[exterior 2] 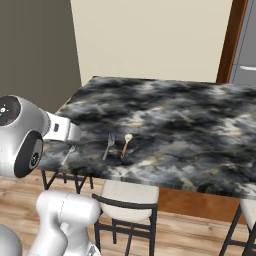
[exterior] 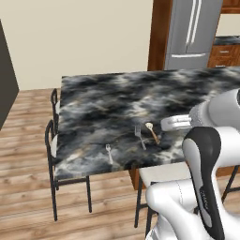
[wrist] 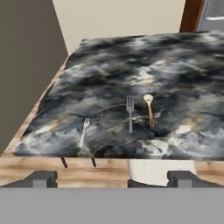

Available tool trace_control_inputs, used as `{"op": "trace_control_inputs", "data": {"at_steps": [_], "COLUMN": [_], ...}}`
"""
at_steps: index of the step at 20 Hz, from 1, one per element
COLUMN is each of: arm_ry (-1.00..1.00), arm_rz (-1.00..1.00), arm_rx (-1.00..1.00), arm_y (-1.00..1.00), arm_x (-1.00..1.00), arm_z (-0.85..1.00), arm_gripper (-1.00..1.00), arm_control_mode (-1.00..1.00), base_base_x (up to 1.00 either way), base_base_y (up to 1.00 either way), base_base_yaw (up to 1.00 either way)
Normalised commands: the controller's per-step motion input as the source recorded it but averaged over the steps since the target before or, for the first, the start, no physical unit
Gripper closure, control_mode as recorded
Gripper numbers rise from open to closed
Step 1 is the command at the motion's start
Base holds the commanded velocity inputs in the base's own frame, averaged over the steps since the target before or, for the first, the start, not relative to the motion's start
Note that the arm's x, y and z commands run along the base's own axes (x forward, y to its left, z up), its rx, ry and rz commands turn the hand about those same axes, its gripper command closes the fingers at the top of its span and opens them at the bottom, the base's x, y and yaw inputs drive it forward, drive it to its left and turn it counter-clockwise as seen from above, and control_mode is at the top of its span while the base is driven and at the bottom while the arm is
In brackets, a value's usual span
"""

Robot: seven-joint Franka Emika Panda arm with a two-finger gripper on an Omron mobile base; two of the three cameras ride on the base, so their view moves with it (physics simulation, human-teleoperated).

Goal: Pick up the metallic utensils from the counter and place them in the open drawer. Make sure not to pick up any wooden utensils.

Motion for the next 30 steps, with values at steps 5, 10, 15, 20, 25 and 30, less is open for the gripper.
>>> {"op": "trace_control_inputs", "data": {"at_steps": [5,10,15,20,25,30], "arm_ry": [0.29,0.11,0.06,0.09,0.09,0.16], "arm_rz": [0.0,0.0,0.0,0.0,0.0,0.0], "arm_rx": [-0.03,-0.02,-0.03,0.0,0.0,0.0], "arm_y": [0.0,0.0,0.0,0.0,-0.02,0.0], "arm_x": [0.6,0.61,0.64,0.67,0.67,0.76], "arm_z": [-0.57,-0.7,-0.78,-0.74,-0.6,-0.41], "arm_gripper": [-1.0,-1.0,-1.0,-1.0,-1.0,-1.0], "arm_control_mode": [-1.0,-1.0,-1.0,-1.0,-1.0,-1.0], "base_base_x": [0.0,0.0,0.0,0.0,0.0,0.0], "base_base_y": [0.0,0.0,0.0,0.0,0.0,0.0], "base_base_yaw": [0.0,0.0,0.0,0.0,0.0,0.0]}}
